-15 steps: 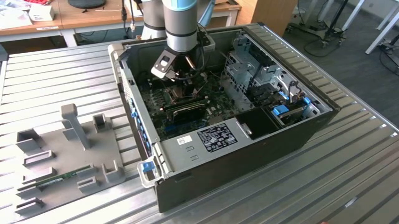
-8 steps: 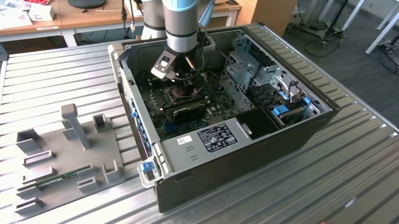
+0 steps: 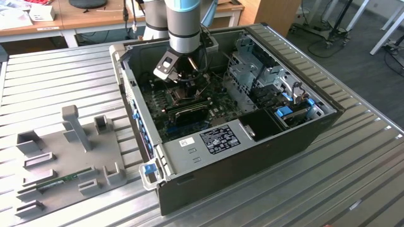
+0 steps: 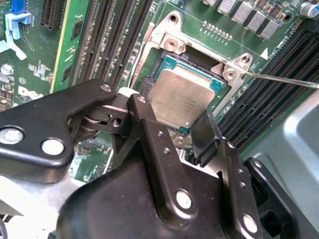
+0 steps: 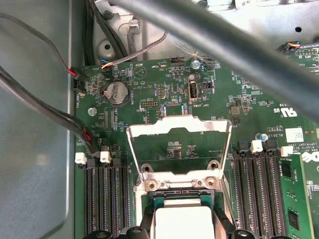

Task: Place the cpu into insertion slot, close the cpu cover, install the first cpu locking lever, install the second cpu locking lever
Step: 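Place the cpu into insertion slot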

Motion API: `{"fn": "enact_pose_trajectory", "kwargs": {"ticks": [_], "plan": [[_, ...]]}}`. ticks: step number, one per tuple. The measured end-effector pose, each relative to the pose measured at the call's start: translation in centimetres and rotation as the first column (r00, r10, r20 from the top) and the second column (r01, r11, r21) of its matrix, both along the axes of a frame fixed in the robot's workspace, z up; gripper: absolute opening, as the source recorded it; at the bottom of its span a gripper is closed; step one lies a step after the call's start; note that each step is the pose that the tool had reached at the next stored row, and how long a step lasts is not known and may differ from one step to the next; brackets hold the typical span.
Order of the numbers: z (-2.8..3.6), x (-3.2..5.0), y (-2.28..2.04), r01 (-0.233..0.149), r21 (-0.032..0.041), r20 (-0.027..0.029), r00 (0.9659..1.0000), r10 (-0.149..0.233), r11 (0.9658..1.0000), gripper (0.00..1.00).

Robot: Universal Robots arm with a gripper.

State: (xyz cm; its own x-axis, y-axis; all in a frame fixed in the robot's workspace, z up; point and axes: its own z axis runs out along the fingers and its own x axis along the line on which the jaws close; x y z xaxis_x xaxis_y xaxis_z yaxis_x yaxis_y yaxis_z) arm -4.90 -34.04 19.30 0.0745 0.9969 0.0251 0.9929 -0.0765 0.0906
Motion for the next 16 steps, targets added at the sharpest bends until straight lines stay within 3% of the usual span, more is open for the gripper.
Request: {"fn": "enact_pose_trajectory", "kwargs": {"ticks": [16], "plan": [[-0.15,0.00,0.00,0.000,0.0000,0.0000,1.0000,0.000,1.0000,0.55]]}}
